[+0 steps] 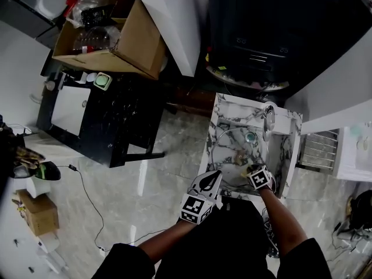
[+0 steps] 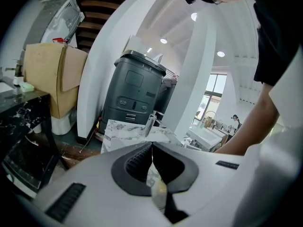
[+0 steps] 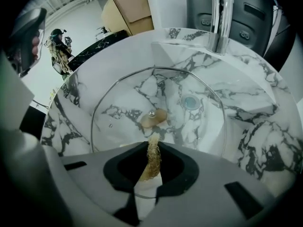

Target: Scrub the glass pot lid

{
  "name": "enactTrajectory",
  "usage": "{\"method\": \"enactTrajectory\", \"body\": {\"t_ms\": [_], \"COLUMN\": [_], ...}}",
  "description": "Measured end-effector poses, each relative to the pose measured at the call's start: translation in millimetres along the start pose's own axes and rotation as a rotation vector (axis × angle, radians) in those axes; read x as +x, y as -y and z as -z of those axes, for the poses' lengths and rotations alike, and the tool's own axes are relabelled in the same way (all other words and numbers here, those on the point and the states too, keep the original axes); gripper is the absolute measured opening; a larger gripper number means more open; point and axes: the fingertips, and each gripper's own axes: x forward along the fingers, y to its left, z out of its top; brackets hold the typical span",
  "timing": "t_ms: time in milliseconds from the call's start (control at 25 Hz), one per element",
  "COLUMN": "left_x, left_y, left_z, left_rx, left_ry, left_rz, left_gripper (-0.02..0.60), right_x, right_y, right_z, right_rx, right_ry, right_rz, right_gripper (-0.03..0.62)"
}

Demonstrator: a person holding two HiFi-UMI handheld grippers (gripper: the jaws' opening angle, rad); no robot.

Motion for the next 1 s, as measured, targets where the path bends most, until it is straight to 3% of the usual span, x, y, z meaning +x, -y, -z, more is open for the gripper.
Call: {"method": "enactTrajectory", "body": {"t_ms": [200, 600, 920, 1000], "left_x": [-8.7, -25.8, -35.9, -38.4], "left_y": [-13.3, -35.2, -58.3, -61.2], "left_z": [-3.6, -13.2, -11.1, -11.0], "left_rx": [-0.003, -0.006, -0.009, -0.011], "left_ry": [0.014, 0.037, 0.026, 0.028], "left_rz": [-0.01, 0.0, 0.016, 0.022], "left_gripper": [0.015, 0.015, 0.015, 0.015], "right_x": [9.3, 22.0, 26.3, 18.6], "right_y": [-27.1, -57.2, -71.3, -68.6], "right_z": [-7.8, -32.1, -54.9, -61.9], "right_rx": [-0.011, -0.056, -0.054, -0.052], "right_ry": [-0.033, -0.042, 0.0, 0.05], "right_rz": [-0.063, -0.084, -0.079, -0.068], "right_gripper": [0.061, 0.061, 0.061, 0.061]}}
